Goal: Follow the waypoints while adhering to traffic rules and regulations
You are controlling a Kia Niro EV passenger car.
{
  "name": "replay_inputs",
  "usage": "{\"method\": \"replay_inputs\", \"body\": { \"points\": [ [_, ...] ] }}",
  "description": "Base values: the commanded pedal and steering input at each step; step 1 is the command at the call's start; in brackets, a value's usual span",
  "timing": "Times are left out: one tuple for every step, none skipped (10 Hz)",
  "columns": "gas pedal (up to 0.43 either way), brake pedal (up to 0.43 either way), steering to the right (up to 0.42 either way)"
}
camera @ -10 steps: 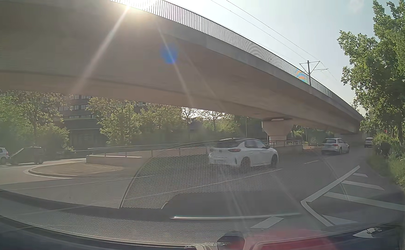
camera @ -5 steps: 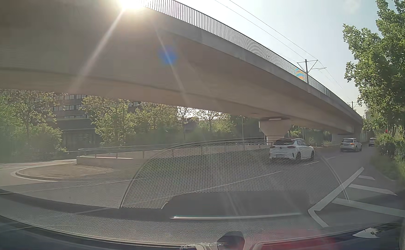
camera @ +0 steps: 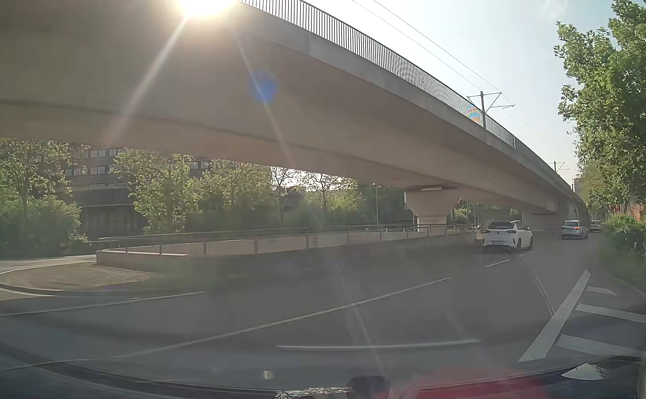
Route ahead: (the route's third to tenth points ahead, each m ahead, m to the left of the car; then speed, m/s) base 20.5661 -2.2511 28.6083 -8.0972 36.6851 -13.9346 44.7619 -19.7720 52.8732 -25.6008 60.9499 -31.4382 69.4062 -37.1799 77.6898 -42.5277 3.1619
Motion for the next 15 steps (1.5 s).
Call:
{"method": "replay_inputs", "body": {
  "points": [
    [0.331, 0.0, 0.112],
    [0.331, 0.0, 0.125],
    [0.331, 0.0, 0.142],
    [0.331, 0.0, 0.164],
    [0.331, 0.0, 0.188],
    [0.331, 0.0, 0.213],
    [0.331, 0.0, 0.235],
    [0.331, 0.0, 0.259],
    [0.331, 0.0, 0.278],
    [0.331, 0.0, 0.294],
    [0.331, 0.0, 0.302],
    [0.331, 0.0, 0.303],
    [0.331, 0.0, 0.3],
    [0.331, 0.0, 0.292],
    [0.331, 0.0, 0.279]
  ]
}}
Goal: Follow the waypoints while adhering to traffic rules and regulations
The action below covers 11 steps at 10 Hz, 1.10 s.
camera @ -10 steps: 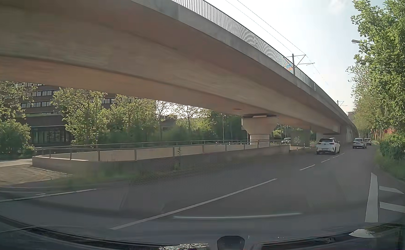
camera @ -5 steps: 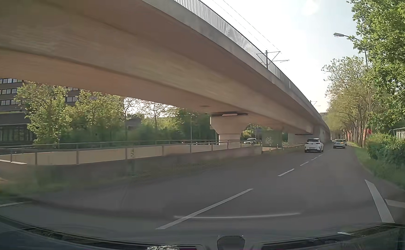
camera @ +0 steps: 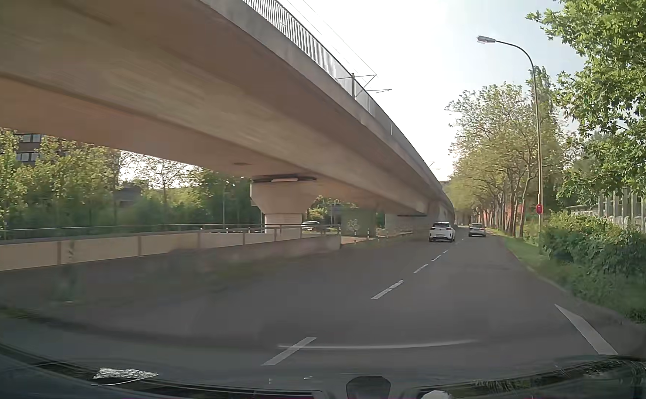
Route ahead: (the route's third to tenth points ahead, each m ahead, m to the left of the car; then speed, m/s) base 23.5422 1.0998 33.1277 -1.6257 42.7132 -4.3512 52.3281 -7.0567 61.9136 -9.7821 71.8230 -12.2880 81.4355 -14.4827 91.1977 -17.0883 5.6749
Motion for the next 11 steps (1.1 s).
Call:
{"method": "replay_inputs", "body": {
  "points": [
    [0.331, 0.0, 0.267],
    [0.331, 0.0, 0.252],
    [0.331, 0.0, 0.239],
    [0.331, 0.0, 0.227],
    [0.331, 0.0, 0.206],
    [0.331, 0.0, 0.175],
    [0.331, 0.0, 0.145],
    [0.331, 0.0, 0.115],
    [0.331, 0.0, 0.086],
    [0.331, 0.0, 0.068],
    [0.331, 0.0, 0.045]
  ]
}}
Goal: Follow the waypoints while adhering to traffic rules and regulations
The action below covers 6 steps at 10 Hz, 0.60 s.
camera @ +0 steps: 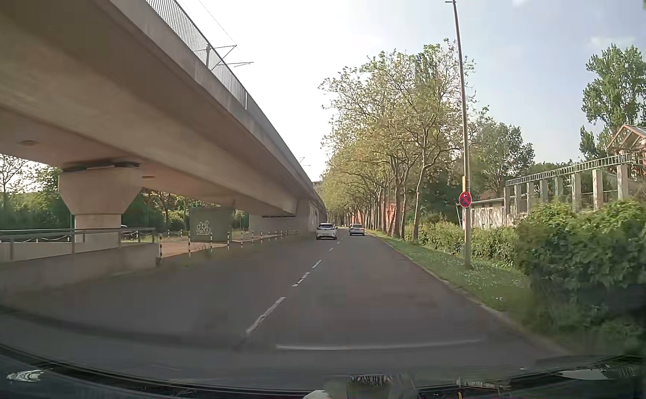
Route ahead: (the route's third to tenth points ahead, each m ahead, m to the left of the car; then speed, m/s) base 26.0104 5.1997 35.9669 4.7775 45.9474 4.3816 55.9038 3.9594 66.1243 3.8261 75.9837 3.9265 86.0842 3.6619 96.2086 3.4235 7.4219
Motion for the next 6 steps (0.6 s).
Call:
{"method": "replay_inputs", "body": {
  "points": [
    [0.319, 0.0, 0.034],
    [0.319, 0.0, 0.028],
    [0.311, 0.0, 0.024],
    [0.287, 0.0, 0.021],
    [0.28, 0.0, 0.019],
    [0.26, 0.0, 0.018]
  ]
}}
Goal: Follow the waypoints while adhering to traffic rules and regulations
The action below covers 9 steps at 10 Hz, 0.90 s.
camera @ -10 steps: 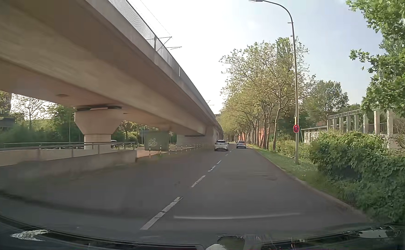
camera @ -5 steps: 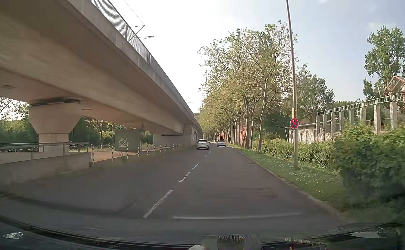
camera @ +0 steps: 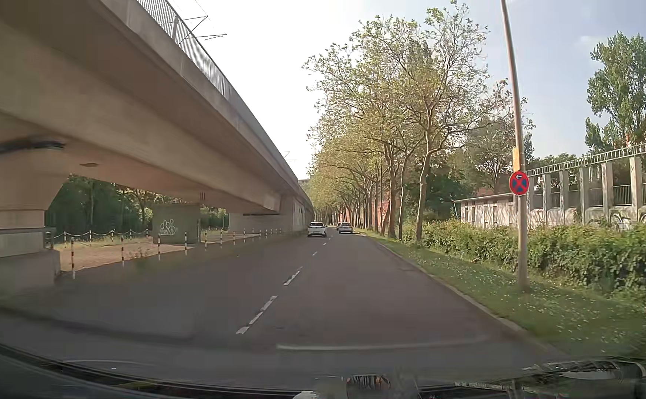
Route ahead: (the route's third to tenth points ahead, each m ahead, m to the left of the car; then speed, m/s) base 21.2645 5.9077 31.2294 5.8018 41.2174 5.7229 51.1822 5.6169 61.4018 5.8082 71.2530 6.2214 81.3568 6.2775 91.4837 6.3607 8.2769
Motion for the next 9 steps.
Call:
{"method": "replay_inputs", "body": {
  "points": [
    [0.26, 0.0, 0.018],
    [0.26, 0.0, 0.017],
    [0.26, 0.0, 0.015],
    [0.248, 0.0, 0.015],
    [0.248, 0.0, 0.015],
    [0.22, 0.0, 0.014],
    [0.22, 0.0, 0.013],
    [0.22, 0.0, 0.013],
    [0.22, 0.0, 0.012]
  ]
}}
